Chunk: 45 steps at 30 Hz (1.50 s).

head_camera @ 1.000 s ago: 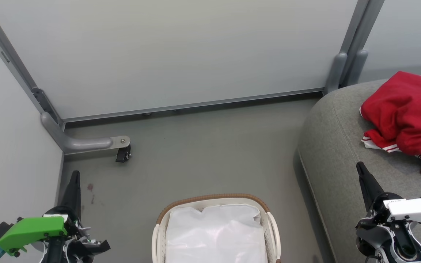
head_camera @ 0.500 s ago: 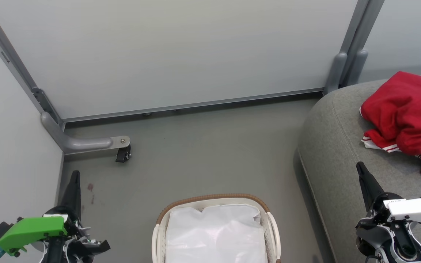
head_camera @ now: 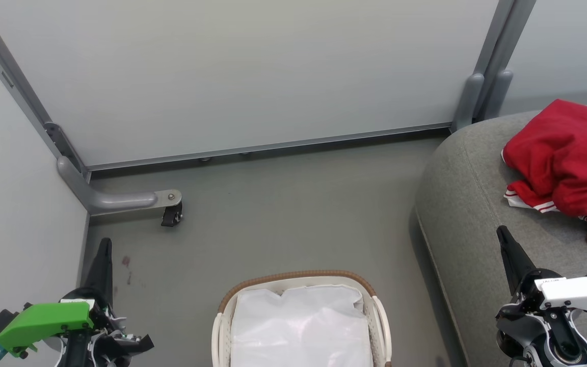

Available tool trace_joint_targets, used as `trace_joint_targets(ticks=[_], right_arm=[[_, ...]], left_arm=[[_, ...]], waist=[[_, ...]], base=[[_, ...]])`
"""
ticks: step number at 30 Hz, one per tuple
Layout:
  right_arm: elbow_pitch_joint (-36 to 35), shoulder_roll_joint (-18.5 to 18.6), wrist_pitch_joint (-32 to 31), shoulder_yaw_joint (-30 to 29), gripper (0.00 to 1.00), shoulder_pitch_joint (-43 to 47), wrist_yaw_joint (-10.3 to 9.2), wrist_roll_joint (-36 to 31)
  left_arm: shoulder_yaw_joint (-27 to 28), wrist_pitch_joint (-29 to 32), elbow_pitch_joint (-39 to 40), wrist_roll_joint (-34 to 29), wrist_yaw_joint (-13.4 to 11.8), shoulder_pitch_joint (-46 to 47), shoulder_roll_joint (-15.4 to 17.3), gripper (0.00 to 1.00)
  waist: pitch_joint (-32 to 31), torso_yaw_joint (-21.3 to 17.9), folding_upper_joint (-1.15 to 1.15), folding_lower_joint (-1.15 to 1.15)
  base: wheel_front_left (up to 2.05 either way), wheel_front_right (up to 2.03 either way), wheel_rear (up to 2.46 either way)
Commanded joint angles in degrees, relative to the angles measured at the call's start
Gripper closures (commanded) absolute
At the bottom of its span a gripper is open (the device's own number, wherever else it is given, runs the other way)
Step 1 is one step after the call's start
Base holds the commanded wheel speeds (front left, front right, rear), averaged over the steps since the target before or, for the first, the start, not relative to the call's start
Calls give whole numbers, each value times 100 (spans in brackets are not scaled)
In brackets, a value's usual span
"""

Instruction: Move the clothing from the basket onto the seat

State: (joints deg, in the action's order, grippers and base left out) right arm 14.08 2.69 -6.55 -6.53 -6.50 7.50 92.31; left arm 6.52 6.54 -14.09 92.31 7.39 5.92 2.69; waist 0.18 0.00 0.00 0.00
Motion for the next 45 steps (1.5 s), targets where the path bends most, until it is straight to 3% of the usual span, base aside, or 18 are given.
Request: trace_joint_targets(ticks=[1, 45], right_arm=[[-20, 36, -19, -12, 100, 61, -2, 19], [-20, 36, -18, -11, 100, 61, -3, 20]], left_arm=[[13, 20, 14, 19, 22, 60, 35, 100], [12, 19, 14, 19, 23, 60, 36, 100]], waist=[[0, 0, 0, 0], [0, 0, 0, 0]], base=[[0, 0, 0], [0, 0, 0]])
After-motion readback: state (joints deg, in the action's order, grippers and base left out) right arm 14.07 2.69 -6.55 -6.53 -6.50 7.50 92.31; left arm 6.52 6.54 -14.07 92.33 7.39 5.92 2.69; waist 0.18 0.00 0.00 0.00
